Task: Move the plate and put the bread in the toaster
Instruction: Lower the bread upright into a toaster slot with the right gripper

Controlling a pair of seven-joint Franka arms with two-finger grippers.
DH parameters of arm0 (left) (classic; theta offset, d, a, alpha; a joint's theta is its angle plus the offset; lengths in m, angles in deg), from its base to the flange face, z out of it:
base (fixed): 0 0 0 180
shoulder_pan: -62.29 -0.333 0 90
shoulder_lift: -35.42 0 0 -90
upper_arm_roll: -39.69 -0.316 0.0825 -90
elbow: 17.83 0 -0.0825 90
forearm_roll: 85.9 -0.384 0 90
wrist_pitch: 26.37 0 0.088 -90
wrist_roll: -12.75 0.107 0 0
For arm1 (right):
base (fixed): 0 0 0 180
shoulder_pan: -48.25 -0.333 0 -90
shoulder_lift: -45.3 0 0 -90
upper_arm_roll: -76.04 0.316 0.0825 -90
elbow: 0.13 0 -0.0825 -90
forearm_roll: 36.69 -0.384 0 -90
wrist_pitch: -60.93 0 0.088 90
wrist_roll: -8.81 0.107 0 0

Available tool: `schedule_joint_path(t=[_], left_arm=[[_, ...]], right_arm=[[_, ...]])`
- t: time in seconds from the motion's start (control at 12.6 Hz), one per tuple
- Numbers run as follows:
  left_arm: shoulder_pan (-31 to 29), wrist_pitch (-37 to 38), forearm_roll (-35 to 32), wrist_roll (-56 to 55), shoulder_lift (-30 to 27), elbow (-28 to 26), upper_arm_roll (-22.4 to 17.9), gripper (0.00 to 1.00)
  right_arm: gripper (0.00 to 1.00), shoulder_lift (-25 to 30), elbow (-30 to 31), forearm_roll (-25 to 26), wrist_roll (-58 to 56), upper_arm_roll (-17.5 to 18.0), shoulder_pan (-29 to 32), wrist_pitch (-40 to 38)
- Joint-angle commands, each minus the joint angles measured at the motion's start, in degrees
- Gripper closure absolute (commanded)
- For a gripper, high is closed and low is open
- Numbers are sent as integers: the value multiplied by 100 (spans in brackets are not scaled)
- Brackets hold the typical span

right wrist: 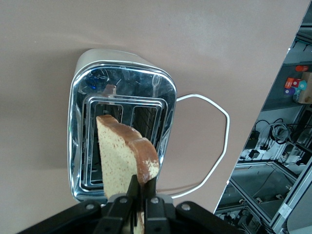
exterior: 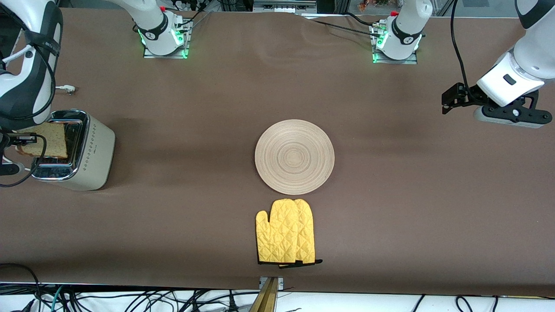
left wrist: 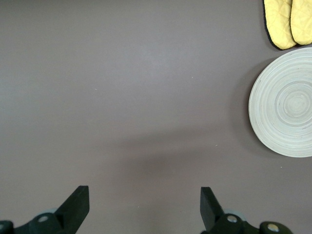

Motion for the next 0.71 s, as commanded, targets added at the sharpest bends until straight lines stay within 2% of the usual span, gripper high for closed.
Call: schedule_joint_path(t=[0.0,0.63], left_arm=[[7,170,54,29,112,222,34,0],[-28,161,71,55,112,222,-2,0]], right_arm=[[100,-13,114,73,173,-16,70,132],[100,-294,140,-15,454,10,106,387]])
